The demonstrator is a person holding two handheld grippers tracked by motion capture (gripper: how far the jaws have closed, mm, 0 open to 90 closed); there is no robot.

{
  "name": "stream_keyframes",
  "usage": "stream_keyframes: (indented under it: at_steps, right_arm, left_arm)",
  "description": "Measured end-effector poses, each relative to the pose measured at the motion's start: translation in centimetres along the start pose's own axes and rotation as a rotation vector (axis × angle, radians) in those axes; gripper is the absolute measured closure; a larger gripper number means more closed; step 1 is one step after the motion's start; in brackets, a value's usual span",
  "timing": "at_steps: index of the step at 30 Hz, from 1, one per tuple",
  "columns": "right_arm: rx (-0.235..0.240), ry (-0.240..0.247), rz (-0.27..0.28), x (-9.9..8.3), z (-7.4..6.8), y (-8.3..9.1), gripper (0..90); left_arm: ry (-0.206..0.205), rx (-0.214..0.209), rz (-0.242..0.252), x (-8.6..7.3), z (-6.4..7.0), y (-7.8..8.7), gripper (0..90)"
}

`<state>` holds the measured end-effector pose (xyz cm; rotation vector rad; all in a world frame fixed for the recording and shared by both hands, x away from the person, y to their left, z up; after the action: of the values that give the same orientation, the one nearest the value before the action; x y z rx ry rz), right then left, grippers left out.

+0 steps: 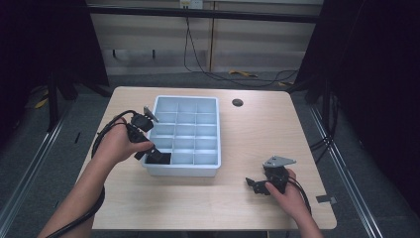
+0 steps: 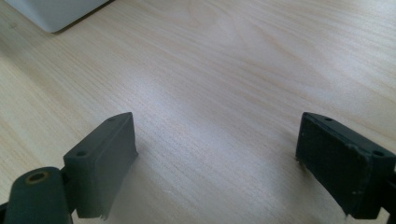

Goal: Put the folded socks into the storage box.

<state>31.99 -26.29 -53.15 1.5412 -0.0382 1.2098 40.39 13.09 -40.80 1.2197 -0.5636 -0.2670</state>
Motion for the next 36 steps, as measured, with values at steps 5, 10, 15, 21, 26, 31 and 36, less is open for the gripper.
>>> stream_keyframes:
  at_steps: [5, 10, 15, 21, 26, 31, 36]
  right_arm:
    - [-0.001, 0.001, 0.000, 0.0, 0.0, 0.0, 11.5]
    - [0.001, 0.002, 0.001, 0.0, 0.0, 0.0, 11.5]
    - [0.000, 0.002, 0.000, 0.0, 0.0, 0.0, 11.5]
    - [-0.001, 0.002, 0.000, 0.0, 0.0, 0.0, 11.5]
    - [-0.001, 0.002, 0.000, 0.0, 0.0, 0.0, 11.5]
    - [0.001, 0.001, 0.001, 0.0, 0.0, 0.0, 11.5]
    - [0.000, 0.000, 0.001, 0.0, 0.0, 0.0, 11.5]
  left_arm:
    - [0.013, -0.012, 0.007, -0.6, -0.5, 0.4, 18.3]
    - [0.014, -0.014, 0.004, -1.5, -1.3, 0.4, 18.3]
    - [0.015, -0.022, 0.007, -2.6, -2.0, 0.2, 18.3]
    - [0.019, -0.032, 0.005, -3.8, -2.6, -0.2, 18.3]
    - [0.027, -0.040, 0.013, -4.7, -3.2, -0.3, 18.3]
    - [0.049, -0.051, 0.025, -5.6, -3.8, -0.1, 18.3]
    - [0.065, -0.056, 0.044, -6.4, -4.7, -0.1, 18.3]
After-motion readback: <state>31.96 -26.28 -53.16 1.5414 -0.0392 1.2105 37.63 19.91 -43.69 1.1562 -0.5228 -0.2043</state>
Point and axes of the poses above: each handheld gripper's, and its own axes: y roughly backward along the jaws, x roughly out of its top, z roughly to its right, the point moved 4 cm from there along -y, roughly forward along the jaws, and after that the axes turned 12 degrees about y, right-handed, at the moved point
